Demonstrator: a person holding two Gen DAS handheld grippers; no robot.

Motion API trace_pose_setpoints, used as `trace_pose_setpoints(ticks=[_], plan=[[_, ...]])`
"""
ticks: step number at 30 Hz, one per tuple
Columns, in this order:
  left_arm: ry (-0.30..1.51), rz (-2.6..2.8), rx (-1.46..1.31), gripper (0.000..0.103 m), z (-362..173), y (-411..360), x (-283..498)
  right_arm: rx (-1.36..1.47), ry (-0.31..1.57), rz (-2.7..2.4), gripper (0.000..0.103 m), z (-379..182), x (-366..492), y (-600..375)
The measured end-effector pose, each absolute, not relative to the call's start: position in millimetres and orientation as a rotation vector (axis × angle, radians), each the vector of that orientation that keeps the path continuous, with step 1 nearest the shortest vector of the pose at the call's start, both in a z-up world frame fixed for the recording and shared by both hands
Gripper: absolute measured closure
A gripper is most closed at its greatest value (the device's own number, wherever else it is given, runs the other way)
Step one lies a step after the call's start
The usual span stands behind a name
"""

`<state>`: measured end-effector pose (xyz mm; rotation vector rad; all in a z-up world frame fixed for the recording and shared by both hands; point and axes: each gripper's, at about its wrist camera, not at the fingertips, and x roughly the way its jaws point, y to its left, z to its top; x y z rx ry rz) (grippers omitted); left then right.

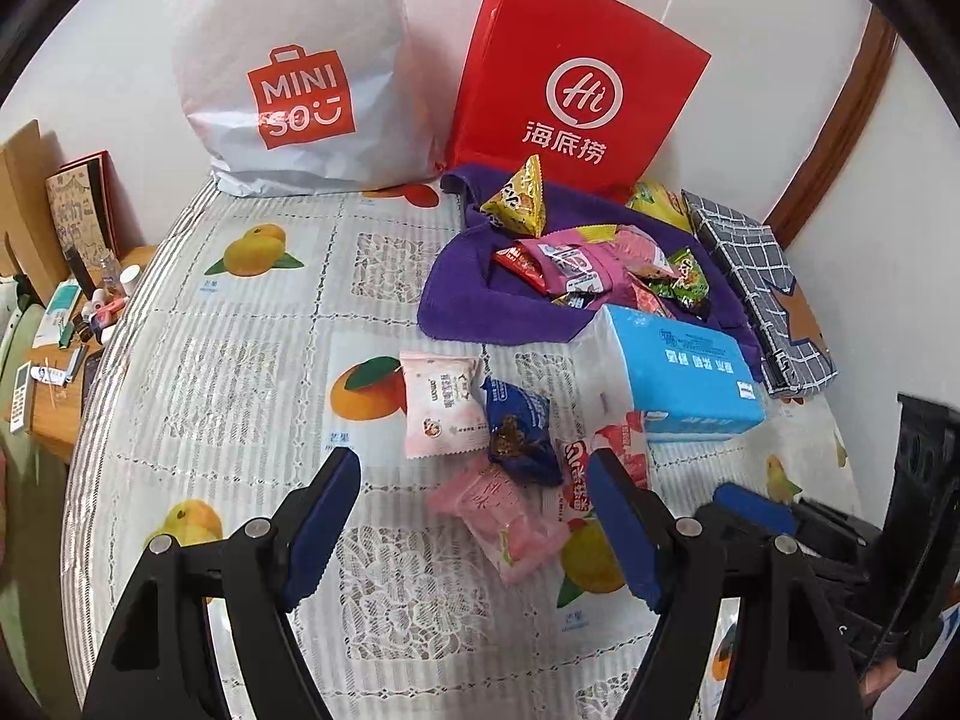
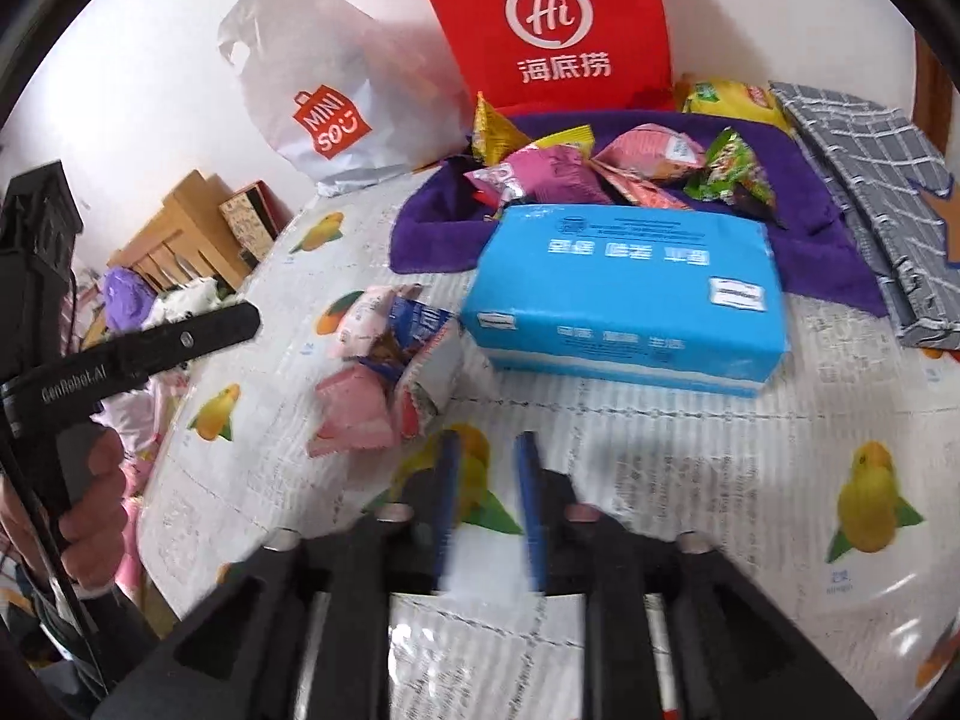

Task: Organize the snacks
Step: 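Grasp the red-white lychee packet with the right tool while the left tool grasps the pink-white cake packet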

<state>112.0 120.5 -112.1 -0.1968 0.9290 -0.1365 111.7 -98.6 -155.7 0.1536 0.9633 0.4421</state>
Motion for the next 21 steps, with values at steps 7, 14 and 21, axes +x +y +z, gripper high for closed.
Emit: trace_pose_setpoints(ticks=[7,14,21], plan=[[0.942,-0.104,-0.2,0.027,-118,136,108,0.149,0.984,0.47,0.054,-163,138,-63],[0.963,-0.086,-0.209,0.027,-129,145,111,0.138,1.047,0.47,0.079,-185,160,-49],[0.992,-0.096,-0.195,0.027,-143,130,126,0.097,1.016,0.504,0.087,-171,138,-63]])
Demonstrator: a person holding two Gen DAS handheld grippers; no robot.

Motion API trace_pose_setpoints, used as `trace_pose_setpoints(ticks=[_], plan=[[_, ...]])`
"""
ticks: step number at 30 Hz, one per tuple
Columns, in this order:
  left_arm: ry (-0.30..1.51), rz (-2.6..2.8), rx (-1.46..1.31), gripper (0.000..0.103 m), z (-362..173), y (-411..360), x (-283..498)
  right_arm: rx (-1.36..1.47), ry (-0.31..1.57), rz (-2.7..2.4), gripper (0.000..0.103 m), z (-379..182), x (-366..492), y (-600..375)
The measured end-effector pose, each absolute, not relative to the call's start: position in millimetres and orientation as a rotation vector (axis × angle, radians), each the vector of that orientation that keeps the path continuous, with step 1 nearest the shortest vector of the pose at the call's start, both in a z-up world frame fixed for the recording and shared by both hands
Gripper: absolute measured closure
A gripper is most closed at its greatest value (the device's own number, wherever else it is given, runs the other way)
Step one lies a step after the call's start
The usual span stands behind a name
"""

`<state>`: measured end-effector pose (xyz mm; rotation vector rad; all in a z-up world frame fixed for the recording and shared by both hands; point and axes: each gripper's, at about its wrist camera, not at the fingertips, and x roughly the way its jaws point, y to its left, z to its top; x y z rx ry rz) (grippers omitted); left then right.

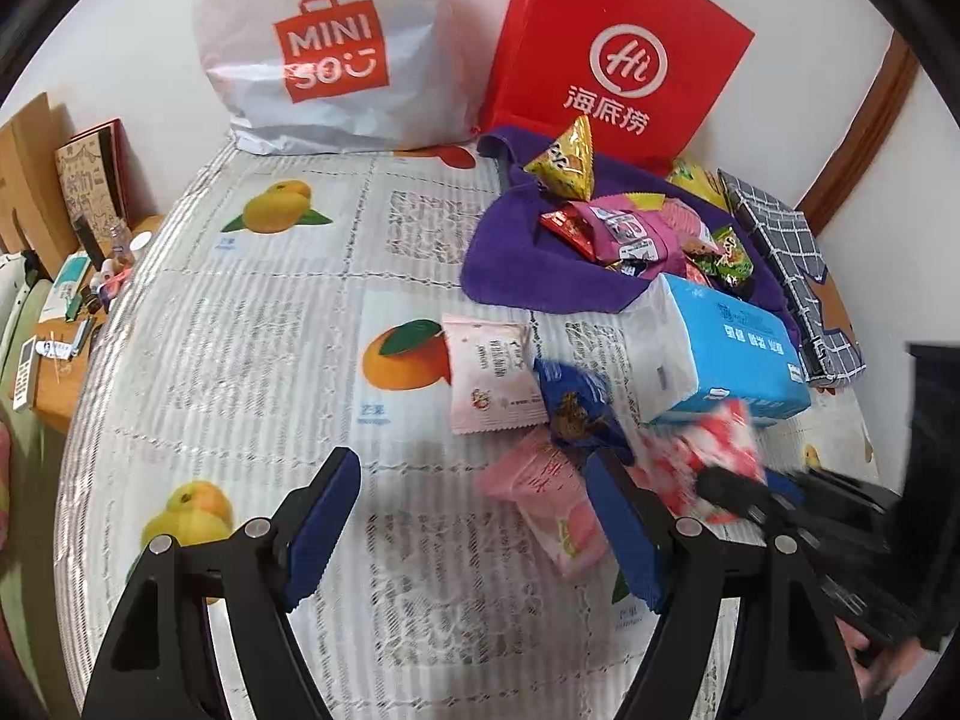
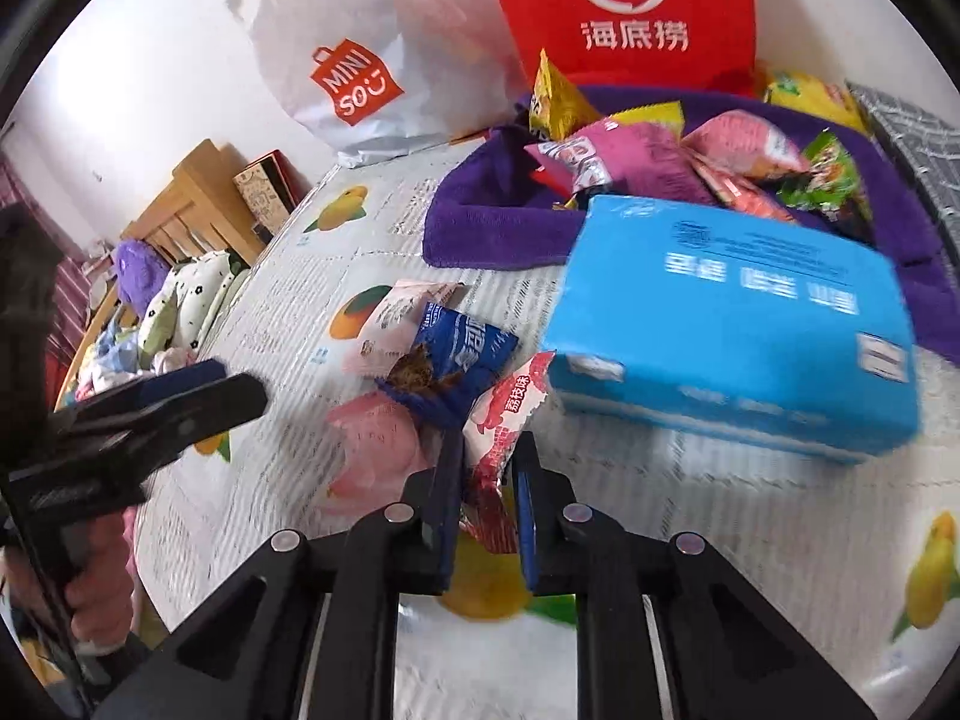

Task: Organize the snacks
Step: 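Grasp the red-white lychee packet with the right tool while the left tool grasps the pink-white cake packet, then lift the lychee packet and cake packet with both tools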

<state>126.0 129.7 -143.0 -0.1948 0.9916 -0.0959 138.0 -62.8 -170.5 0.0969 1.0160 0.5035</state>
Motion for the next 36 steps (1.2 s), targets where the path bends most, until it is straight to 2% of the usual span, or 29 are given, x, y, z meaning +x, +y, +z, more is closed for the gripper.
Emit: trace_pose_setpoints(ticks=[9,12,15,18,23,25,26,30,34,36], plan=[[1.012,-0.04,-0.139,0.028,-154,116,164,0.085,1.073,0.387,0.087,-176,111,-140],[1.027,-0.027,-0.13,0.029,-160,112,180,0.087,1.082,0.358,0.08,-184,116,-159],[1.045,0.0,-0.097,0.029,-167,108,193,0.063,1.06,0.312,0.067,-189,119,-169],[1.066,0.027,-0.064,0.036,-176,105,203,0.052,1.058,0.295,0.059,-192,119,-177],[1.095,0.018,-0.048,0.041,-191,98,215,0.021,1.032,0.261,0.039,-191,116,-179],[1.077,0.026,-0.008,0.048,-192,92,216,0.001,1.022,0.281,0.038,-192,116,-172],[1.07,0.02,-0.006,0.061,-191,90,216,0.002,1.023,0.297,0.036,-193,117,-170],[1.071,0.018,-0.019,0.067,-188,90,217,0.031,1.051,0.323,0.036,-200,121,-163],[1.072,0.008,-0.056,0.067,-185,94,214,0.055,1.078,0.329,0.035,-207,123,-154],[1.066,0.008,-0.065,0.067,-181,94,210,0.052,1.065,0.314,0.026,-208,122,-148]])
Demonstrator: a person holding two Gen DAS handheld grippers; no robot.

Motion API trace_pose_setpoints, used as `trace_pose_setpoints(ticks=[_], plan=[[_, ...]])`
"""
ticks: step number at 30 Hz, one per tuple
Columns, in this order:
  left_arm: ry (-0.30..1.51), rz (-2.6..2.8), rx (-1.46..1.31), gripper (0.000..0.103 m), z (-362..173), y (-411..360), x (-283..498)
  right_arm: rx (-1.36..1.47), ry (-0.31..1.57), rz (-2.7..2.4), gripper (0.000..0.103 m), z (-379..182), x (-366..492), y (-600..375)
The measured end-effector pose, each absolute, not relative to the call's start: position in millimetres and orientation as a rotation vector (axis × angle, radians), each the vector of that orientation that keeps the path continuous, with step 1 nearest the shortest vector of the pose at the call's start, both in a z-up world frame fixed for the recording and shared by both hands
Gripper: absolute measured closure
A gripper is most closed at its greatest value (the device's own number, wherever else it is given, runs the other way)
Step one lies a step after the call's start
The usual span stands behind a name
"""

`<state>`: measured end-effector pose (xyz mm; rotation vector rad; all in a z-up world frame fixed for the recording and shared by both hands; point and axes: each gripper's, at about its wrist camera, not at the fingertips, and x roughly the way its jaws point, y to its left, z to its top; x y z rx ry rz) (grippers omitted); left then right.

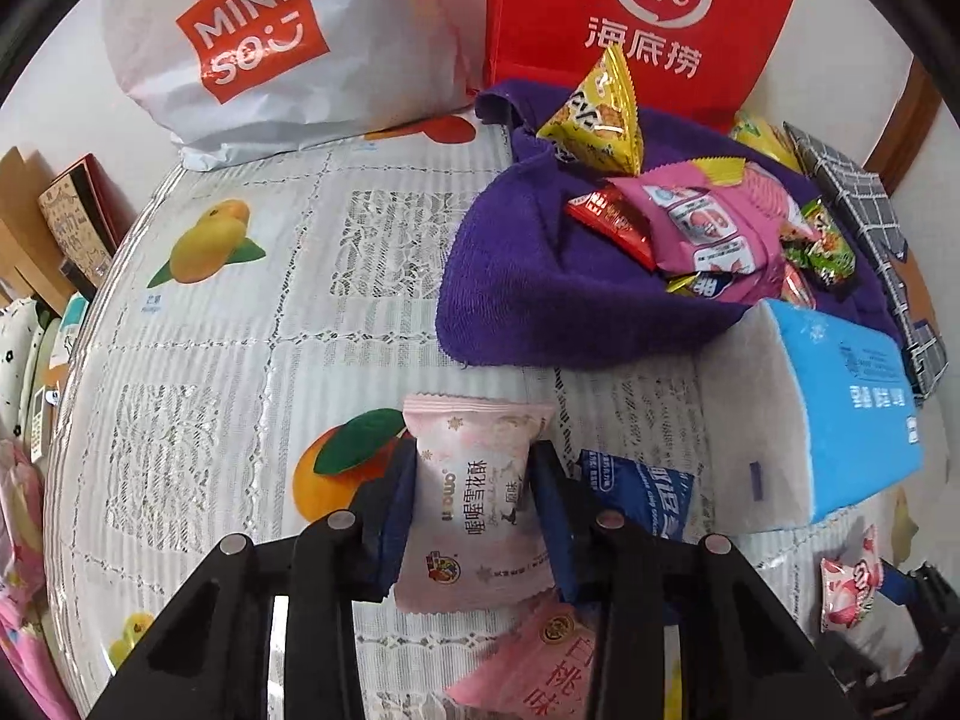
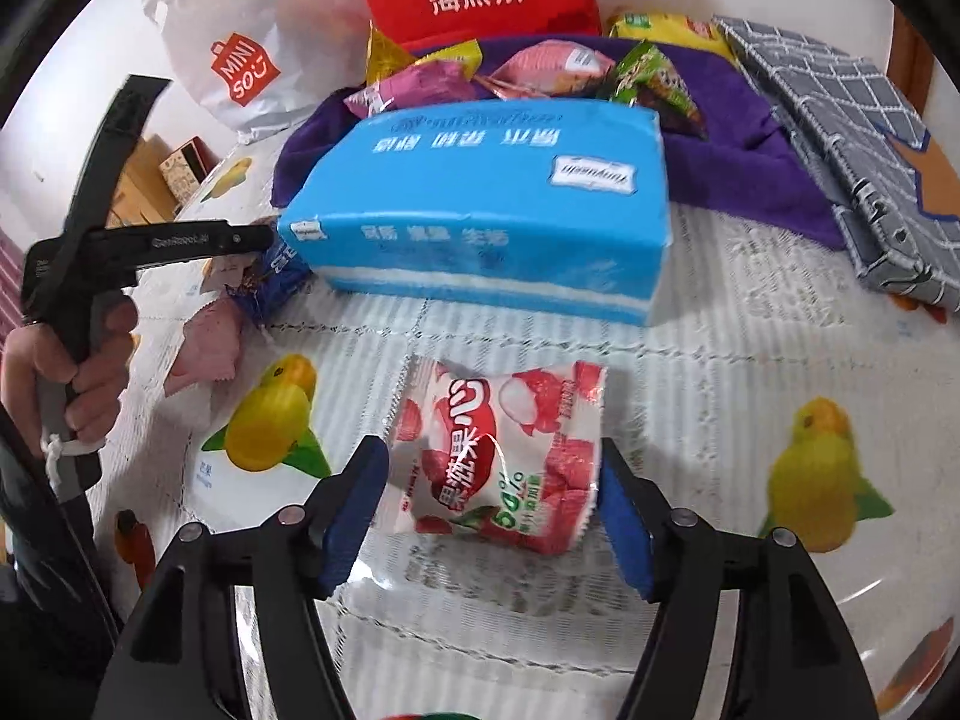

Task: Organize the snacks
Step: 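Lift the lychee packet and cake packet with both tools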

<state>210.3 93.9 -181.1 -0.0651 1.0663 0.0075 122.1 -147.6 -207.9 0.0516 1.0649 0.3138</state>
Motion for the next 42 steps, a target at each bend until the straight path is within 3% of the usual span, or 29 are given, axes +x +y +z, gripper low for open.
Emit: trace_pose_setpoints(ticks=[2,5,6,7,9,10,14,42], plan=[[1.059,-0.002,-0.073,0.067,-176,94,205,0.032,1.05,0.294,0.016,-210,122,-139],[1.042,-0.005,-0.076,0.067,-167,95,197,-0.028,1.017,0.227,0.016,-213,120,-128],[1.037,-0.006,-0.076,0.067,-166,95,194,-0.052,1.006,0.198,0.019,-214,119,-126],[1.031,-0.008,-0.077,0.067,-163,95,190,-0.084,0.983,0.167,0.029,-214,117,-123],[1.02,-0.013,-0.079,0.067,-159,95,183,-0.072,0.977,0.169,0.034,-213,115,-125],[1.013,-0.017,-0.079,0.067,-156,94,178,-0.069,0.975,0.161,0.044,-211,114,-127],[0.991,-0.042,-0.098,0.067,-147,90,160,-0.018,0.987,0.189,0.046,-205,106,-142],[0.836,-0.237,-0.105,0.067,-50,21,52,0.046,0.697,0.167,0.046,-73,-11,-192]])
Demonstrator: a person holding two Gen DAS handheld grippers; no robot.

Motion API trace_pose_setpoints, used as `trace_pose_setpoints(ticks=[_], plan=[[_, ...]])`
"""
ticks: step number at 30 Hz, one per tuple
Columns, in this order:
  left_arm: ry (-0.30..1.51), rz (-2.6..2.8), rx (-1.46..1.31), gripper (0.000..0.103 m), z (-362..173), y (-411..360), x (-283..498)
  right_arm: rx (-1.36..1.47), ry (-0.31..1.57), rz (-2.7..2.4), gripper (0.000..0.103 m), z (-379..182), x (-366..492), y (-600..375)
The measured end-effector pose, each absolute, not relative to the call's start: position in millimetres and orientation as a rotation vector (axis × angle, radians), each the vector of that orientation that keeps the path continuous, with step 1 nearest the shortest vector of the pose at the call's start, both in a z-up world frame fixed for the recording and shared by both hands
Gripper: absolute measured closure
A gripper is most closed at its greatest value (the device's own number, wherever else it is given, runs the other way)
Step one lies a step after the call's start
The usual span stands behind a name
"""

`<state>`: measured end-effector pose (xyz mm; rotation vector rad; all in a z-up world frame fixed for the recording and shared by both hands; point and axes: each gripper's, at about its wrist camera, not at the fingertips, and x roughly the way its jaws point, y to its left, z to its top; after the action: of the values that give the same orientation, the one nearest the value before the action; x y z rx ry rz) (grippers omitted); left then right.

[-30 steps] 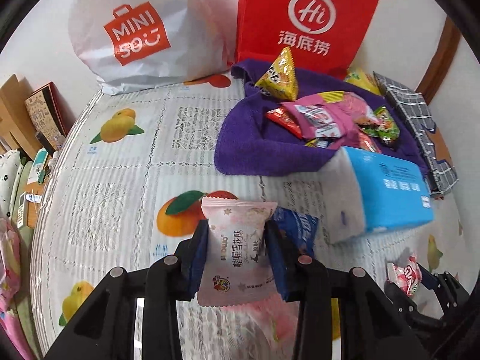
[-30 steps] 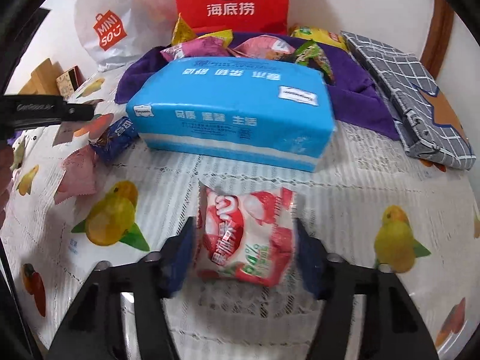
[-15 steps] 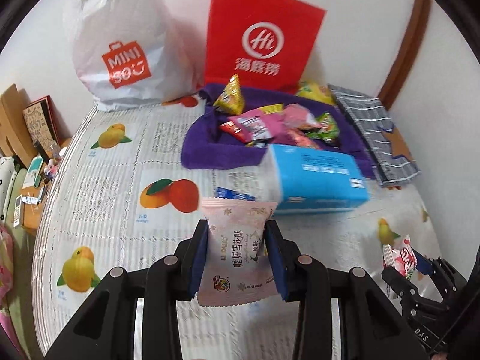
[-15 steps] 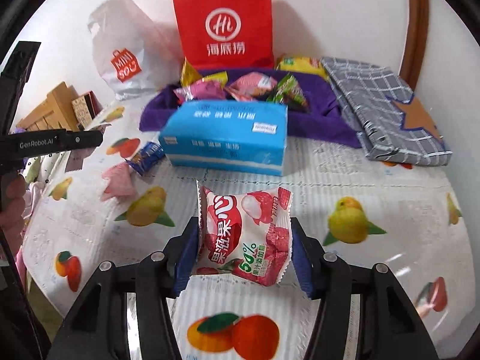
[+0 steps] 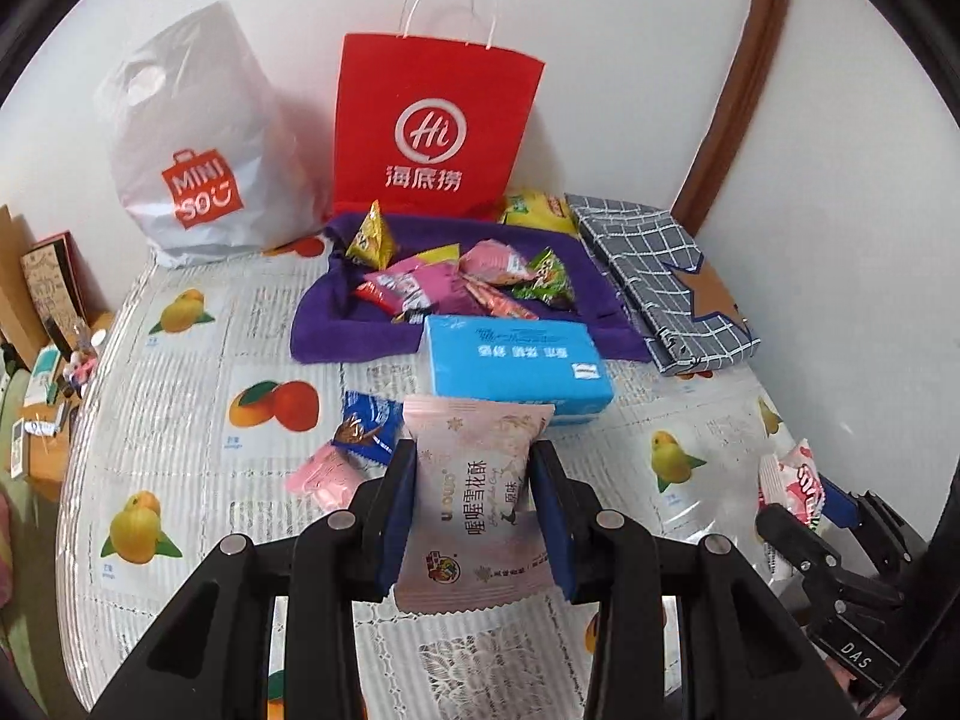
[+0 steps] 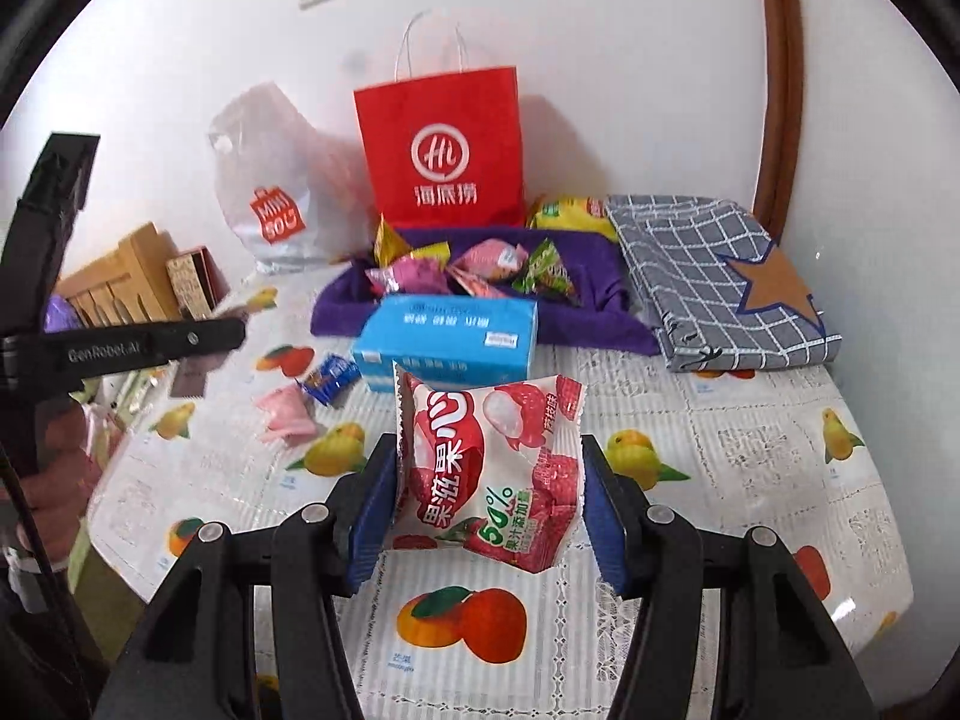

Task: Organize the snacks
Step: 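Lift the lychee packet and cake packet with both tools, then carry the lychee packet and cake packet over the purple towel with both tools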

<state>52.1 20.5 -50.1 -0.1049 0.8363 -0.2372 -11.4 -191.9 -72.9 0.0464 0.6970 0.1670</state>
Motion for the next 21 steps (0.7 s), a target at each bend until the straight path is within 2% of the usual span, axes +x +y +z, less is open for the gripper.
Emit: trace_pose_setpoints(ticks=[9,21], plan=[[0.815,-0.27,-0.12,0.067,-33,10,61,0.051,0.67,0.149,0.046,-59,-6,-200],[0.804,-0.232,-0.138,0.067,-24,24,119,0.019,0.658,0.175,0.046,-43,67,-186]])
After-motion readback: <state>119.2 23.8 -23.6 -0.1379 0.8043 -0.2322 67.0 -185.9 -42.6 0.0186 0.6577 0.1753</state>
